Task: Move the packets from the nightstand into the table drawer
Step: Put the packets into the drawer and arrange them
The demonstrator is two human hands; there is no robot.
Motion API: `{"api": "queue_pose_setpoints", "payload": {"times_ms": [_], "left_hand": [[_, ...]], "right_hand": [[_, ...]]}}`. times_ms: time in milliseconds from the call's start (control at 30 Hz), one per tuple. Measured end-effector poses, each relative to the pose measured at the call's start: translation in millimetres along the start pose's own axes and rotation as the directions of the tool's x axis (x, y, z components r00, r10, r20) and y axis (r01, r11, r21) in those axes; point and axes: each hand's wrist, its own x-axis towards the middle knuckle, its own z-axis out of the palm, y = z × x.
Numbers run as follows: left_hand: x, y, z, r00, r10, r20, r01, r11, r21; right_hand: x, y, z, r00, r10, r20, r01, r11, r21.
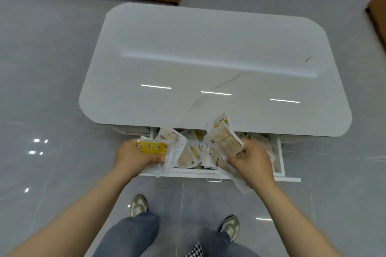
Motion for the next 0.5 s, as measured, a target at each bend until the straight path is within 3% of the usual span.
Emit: {"api": "queue_pose_setpoints", "payload": {"times_ms": [200, 500], "left_hand": [[66.0, -71.8, 58.5, 1.000, -0.021, 0.010, 0.021, 0.999, 0.035], [158.6, -136.0, 140.8, 0.999, 0.045, -0.023, -0.046, 0.997, -0.054]], "right_hand": [[38.4, 43.7, 81.9, 0.993, -0.069, 0.093, 0.081, 0.988, -0.129], [121.5, 115.2, 173.6, 0.968, -0.180, 0.174, 0.214, 0.956, -0.199]]}}
